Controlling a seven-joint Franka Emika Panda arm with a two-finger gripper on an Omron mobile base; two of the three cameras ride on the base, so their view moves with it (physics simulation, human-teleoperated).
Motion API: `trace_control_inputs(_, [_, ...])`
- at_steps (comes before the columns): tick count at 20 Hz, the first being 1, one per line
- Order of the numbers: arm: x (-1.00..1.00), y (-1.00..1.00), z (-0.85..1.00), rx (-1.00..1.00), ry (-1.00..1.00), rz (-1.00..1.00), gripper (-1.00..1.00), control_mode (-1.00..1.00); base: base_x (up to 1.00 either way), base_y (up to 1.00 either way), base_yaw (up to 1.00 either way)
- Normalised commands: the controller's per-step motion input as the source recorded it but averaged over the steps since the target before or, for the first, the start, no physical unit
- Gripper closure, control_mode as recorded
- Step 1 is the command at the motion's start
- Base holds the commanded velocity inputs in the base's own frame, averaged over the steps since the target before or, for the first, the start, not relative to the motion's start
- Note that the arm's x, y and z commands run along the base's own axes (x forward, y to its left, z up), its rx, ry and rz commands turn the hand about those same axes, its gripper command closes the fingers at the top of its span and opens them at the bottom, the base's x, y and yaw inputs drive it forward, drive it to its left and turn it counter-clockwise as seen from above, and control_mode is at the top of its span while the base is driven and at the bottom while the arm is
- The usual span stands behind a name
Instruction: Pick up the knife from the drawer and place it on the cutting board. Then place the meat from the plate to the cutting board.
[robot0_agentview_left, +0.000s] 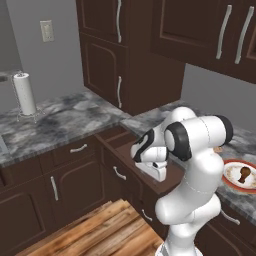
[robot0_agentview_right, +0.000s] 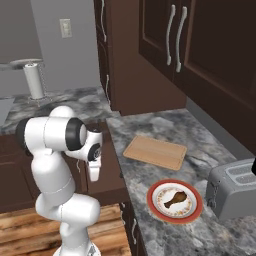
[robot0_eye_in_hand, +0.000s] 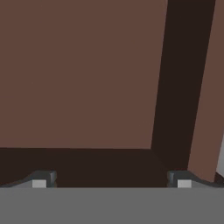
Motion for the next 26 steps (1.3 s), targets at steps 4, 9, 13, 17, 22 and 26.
trace_control_inputs(4, [-0.03,0.15,-0.06,0.0,0.0,0.0,-1.0,-1.0,0.0,0.0,0.0])
trace_control_inputs(9, [-0.08,0.18,-0.06,0.0,0.0,0.0,-1.0,-1.0,0.0,0.0,0.0])
trace_control_inputs(13, [-0.13,0.2,-0.02,0.01,0.0,0.0,-1.0,-1.0,0.0,0.0,0.0])
trace_control_inputs(17, [-0.23,0.23,0.0,0.04,0.0,0.0,-1.0,-1.0,0.0,0.0,0.0])
trace_control_inputs(22, [-0.36,0.32,0.0,0.07,0.0,0.0,-1.0,-1.0,0.0,0.0,0.0])
trace_control_inputs(26, [-0.48,0.36,-0.01,0.09,0.0,0.0,-1.0,-1.0,0.0,0.0,0.0])
